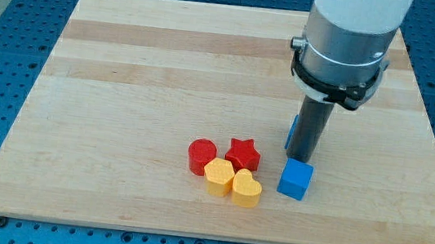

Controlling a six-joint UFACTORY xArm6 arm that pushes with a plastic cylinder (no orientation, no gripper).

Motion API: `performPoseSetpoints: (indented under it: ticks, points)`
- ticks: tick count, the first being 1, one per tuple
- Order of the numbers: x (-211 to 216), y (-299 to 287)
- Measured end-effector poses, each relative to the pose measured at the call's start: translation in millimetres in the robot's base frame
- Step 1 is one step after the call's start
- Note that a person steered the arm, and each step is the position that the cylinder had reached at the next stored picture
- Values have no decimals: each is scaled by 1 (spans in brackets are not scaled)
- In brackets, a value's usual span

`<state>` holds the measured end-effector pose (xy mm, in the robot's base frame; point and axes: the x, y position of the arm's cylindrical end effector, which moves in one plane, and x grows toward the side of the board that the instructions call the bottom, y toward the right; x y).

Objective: Move blue triangle closer to green star

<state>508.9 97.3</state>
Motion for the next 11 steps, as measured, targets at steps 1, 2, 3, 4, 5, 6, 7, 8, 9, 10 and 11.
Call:
performPoseSetpoints:
  ticks: [1, 2, 3, 4, 5, 6, 7, 8, 9, 10, 11]
  points:
    - [-6, 0]
    - [-36, 0]
    - [-58, 0]
    - [-77, 0]
    - [-96, 0]
    - [-119, 0]
    - [-147, -4]
    - [-175, -8]
    - [-202, -8]
    - [-208, -8]
    - [-208, -8]
